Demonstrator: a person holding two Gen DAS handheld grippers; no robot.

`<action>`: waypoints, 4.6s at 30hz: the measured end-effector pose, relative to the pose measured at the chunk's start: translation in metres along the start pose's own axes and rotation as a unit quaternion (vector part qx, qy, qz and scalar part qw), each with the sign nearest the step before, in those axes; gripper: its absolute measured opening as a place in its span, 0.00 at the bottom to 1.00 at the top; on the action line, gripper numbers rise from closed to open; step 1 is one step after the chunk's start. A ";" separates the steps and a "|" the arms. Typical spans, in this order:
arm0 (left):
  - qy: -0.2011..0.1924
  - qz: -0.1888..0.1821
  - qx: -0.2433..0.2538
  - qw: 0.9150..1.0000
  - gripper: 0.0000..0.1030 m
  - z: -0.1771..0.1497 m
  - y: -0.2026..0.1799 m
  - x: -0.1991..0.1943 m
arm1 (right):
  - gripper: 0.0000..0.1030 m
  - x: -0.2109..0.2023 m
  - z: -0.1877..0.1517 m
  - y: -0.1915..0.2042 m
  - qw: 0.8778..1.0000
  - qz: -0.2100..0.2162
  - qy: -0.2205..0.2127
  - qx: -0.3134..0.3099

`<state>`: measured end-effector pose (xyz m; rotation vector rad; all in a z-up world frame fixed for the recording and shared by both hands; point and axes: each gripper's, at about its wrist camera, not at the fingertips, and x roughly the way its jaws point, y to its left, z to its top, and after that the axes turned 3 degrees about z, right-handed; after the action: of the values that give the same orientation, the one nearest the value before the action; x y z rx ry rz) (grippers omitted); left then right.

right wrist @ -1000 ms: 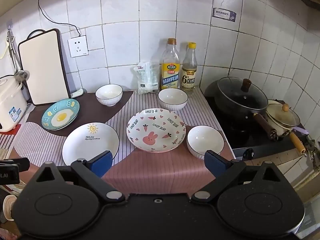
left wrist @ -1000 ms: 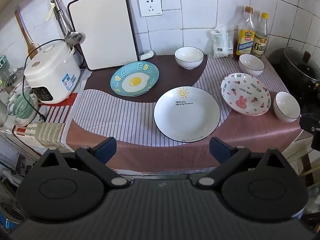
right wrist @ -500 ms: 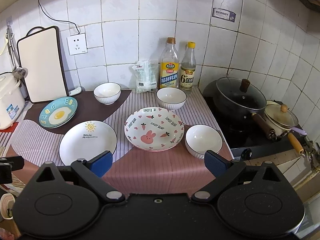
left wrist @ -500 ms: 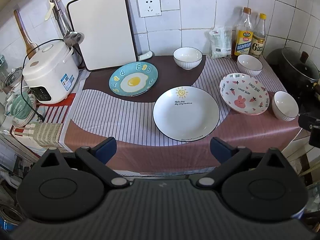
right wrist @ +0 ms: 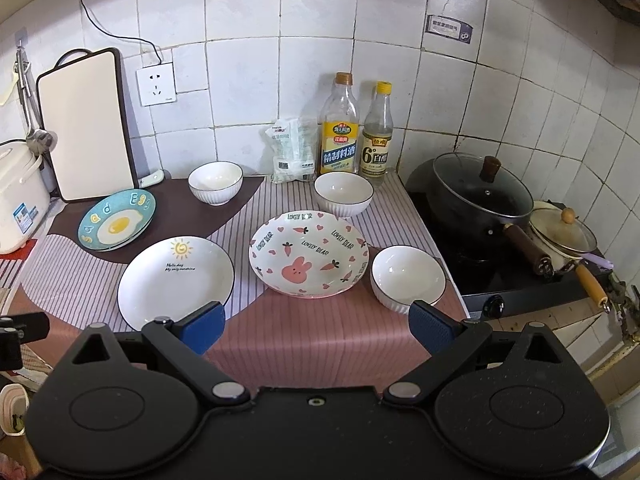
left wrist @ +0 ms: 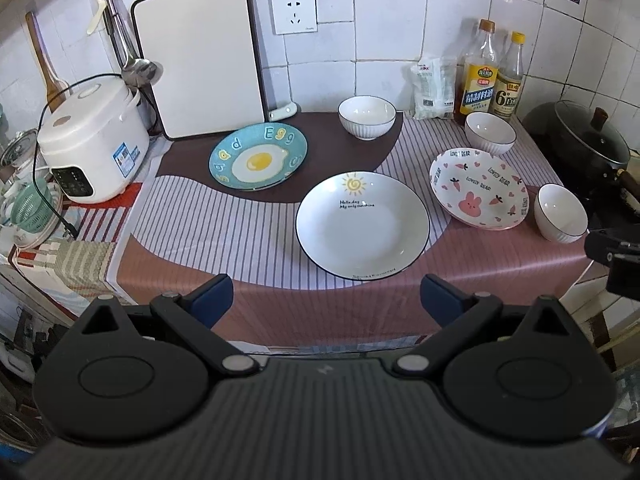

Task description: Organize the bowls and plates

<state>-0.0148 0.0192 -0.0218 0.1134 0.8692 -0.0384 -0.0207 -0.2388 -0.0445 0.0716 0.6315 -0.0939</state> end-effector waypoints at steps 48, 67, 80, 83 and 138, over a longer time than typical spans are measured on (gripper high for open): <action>-0.009 0.015 -0.005 1.000 0.99 -0.017 0.021 0.020 | 0.97 0.013 -0.023 0.008 0.995 0.039 -0.072 -0.048; 0.019 -0.033 -0.054 0.998 0.97 0.016 0.053 0.135 | 0.90 0.128 -0.025 0.035 0.970 0.230 -0.048 -0.063; 0.048 -0.057 -0.038 0.996 0.95 0.028 0.046 0.250 | 0.61 0.236 -0.046 0.055 0.972 0.229 0.057 0.007; 0.085 -0.091 -0.041 0.991 0.95 0.030 0.047 0.273 | 0.56 0.247 -0.048 0.052 0.970 0.232 0.072 0.031; 0.168 -0.142 -0.044 0.975 0.19 0.094 0.028 0.352 | 0.04 0.284 0.038 0.076 0.971 0.235 0.041 0.008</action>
<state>0.2856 0.0403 -0.2280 -0.0922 1.2184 -0.2541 0.2375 -0.1858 -0.1791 0.2391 0.6826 0.3653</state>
